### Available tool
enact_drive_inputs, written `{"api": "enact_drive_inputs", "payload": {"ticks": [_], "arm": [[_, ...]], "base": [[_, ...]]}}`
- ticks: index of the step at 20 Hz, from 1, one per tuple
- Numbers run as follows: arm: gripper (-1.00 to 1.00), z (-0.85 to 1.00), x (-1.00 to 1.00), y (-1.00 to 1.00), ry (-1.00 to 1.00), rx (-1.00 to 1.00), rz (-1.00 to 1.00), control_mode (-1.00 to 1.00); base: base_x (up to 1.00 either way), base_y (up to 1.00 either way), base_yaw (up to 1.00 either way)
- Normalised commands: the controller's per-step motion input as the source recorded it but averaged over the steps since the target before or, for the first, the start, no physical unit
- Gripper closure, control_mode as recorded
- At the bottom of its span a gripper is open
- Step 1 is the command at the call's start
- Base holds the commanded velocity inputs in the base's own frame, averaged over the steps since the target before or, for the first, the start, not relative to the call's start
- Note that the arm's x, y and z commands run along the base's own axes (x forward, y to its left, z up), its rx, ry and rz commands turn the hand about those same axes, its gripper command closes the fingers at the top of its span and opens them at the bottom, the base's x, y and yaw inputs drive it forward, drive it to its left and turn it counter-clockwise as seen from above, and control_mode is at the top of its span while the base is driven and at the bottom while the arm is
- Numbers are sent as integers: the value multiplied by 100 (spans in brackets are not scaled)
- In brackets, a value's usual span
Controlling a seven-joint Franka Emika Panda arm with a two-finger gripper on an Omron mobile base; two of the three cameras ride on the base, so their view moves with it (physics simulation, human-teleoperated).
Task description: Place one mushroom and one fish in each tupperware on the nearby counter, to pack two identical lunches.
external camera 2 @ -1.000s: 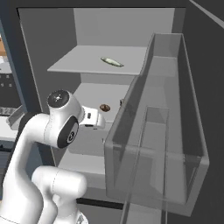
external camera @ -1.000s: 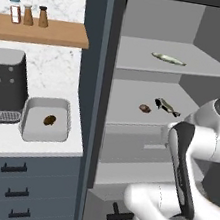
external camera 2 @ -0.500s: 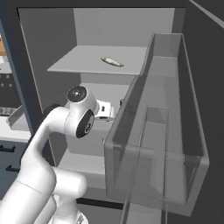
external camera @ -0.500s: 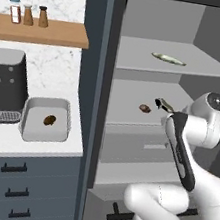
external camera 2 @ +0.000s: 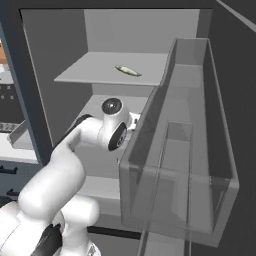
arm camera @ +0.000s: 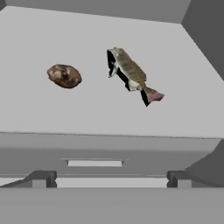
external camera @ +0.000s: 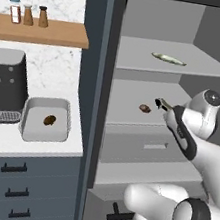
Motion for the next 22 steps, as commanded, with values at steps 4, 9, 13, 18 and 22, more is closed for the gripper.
{"api": "enact_drive_inputs", "payload": {"ticks": [4,9,13,18,22], "arm": [[-100,-9,62,-22,1,0,0,-100],[-100,-1,55,-28,2,0,1,-100],[-100,-11,50,-25,2,0,4,-100],[-100,-26,42,-12,0,0,5,-100],[-100,-36,35,-1,0,-3,8,-100]], "base": [[0,0,0],[0,0,0],[0,0,0],[0,0,0],[0,0,0]]}}
